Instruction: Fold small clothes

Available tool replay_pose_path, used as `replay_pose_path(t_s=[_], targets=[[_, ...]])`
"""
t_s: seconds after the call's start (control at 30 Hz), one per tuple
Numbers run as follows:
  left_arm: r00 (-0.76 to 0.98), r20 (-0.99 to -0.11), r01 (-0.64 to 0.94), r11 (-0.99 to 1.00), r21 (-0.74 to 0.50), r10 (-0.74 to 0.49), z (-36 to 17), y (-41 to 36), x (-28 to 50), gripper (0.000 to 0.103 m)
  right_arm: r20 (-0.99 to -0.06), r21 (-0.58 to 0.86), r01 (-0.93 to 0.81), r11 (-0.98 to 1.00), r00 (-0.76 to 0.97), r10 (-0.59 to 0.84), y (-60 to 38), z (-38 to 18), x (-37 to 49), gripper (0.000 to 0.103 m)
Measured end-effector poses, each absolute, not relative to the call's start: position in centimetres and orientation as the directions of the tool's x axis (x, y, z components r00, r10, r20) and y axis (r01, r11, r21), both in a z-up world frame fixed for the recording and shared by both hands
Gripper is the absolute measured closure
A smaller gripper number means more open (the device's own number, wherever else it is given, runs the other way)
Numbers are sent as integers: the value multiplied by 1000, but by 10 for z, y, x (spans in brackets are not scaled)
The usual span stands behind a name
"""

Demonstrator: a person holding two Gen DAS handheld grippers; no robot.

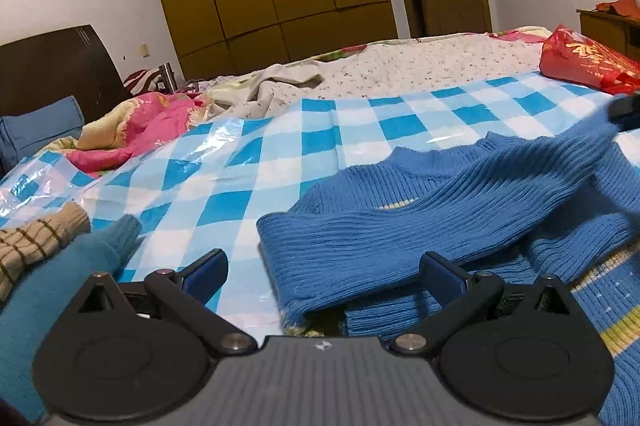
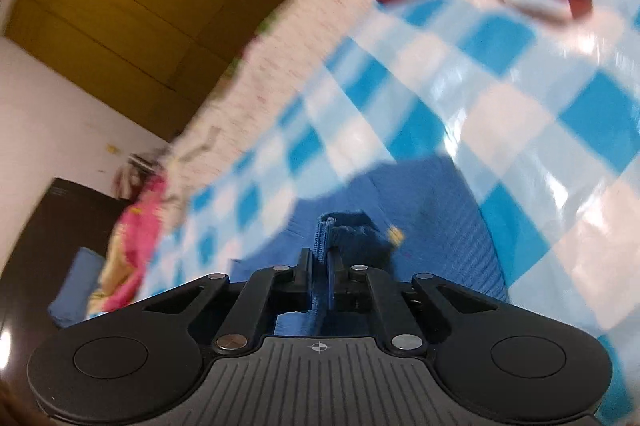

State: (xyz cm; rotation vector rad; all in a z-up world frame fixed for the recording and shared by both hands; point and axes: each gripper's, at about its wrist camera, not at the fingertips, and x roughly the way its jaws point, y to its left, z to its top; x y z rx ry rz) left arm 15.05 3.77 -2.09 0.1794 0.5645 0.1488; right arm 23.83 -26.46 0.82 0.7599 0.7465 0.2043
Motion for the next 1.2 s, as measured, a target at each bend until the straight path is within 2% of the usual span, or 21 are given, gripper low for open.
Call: replay_pose_path(t_s=[0.07, 0.1, 0.2, 0.23, 0.33, 0.5, 0.57, 0.87, 0.97, 1.03, 1.13, 1.2], targets=[[802, -560, -78, 966, 247, 208, -32, 35, 158, 0, -524, 671, 72, 738, 750, 403, -270, 15, 225, 96], [784, -581, -74, 963, 260, 217, -38, 35, 161, 0, -546, 644, 88, 760, 748, 376, -272, 12, 223, 96], [778, -589, -81, 965, 249, 217, -39, 41, 157, 0, -698, 524, 208, 826, 661, 276, -274, -17, 234, 95], [778, -588, -88, 965, 249, 223, -38, 43, 156, 0, -723, 513, 221, 829, 632, 279, -274, -25, 236, 95], [774, -580, -131, 960, 247, 254, -35, 51, 154, 0, -706, 506, 197, 839, 653, 273, -271, -19, 227, 90], [756, -571, -228, 946, 228, 320, -34, 64, 154, 0, -657, 422, 89, 902, 715, 237, -255, 12, 208, 90], [746, -574, -256, 941, 223, 339, -34, 70, 154, 0, -650, 398, 19, 917, 712, 267, -242, 17, 200, 87], [712, -590, -318, 924, 212, 381, -39, 94, 152, 0, -670, 411, -280, 867, 553, 496, -160, -2, 199, 87], [708, -607, -300, 931, 206, 362, -40, 96, 149, 0, -711, 347, -360, 866, 501, 493, -134, -8, 194, 87], [713, -603, -285, 934, 218, 358, -39, 97, 142, 0, -753, 323, -358, 876, 464, 467, -128, -14, 195, 87], [716, -612, -279, 942, 189, 334, -34, 101, 132, 0, -733, 348, -348, 871, 478, 484, -137, -4, 195, 86], [741, -584, -293, 942, 164, 332, -24, 102, 125, 0, -701, 358, -338, 870, 518, 490, -148, 9, 197, 86]])
